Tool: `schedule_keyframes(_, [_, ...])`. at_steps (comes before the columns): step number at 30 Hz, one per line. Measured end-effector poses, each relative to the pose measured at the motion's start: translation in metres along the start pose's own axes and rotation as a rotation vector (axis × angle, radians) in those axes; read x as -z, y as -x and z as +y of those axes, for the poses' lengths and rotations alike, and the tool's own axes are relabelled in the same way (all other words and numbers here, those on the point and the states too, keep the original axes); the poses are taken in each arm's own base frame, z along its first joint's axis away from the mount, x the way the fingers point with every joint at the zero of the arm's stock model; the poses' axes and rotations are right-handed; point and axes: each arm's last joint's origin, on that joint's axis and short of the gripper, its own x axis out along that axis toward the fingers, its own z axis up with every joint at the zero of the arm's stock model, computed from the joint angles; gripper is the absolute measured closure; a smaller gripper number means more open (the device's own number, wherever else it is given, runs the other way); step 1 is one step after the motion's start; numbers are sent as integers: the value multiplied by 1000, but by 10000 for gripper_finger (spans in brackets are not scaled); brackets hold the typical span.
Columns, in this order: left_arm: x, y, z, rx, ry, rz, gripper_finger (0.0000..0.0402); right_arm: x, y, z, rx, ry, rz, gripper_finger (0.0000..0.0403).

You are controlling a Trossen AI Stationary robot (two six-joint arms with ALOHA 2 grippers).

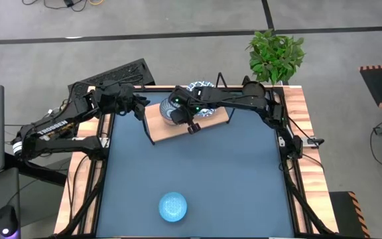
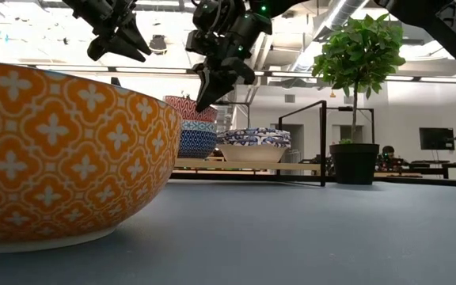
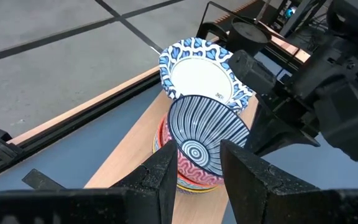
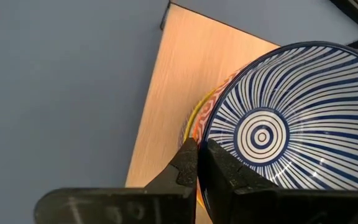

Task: Place and stack bowls onto a shelf
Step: Adjust the left stacked bowls on the shelf, then stack the light blue patterned bowl on top of the dark blue patterned bowl on the shelf

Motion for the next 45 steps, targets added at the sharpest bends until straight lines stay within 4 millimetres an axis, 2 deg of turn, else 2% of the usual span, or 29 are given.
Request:
schedule_keyframes(17, [0,0,0,0,0,0,295,3,1,-3,7,-42,5,318])
schedule_keyframes(24, [0,0,0,0,0,0,295,2,5,-3,19,-64,4,271])
schedule_keyframes(29, [0,0,0,0,1,0,295,-1,13,-2,67,-60,35,222])
schedule_keyframes(34, [0,0,0,1,0,-1,295,-12,40,1,96,-57,58,186])
schedule_keyframes(39, [0,6,-1,68,-25,2,295,-31,78,19,15,-165,36,182])
schedule_keyframes(45, [-1,19,-4,181,-21,-6,295,-63,80,71,-168,-315,35,183])
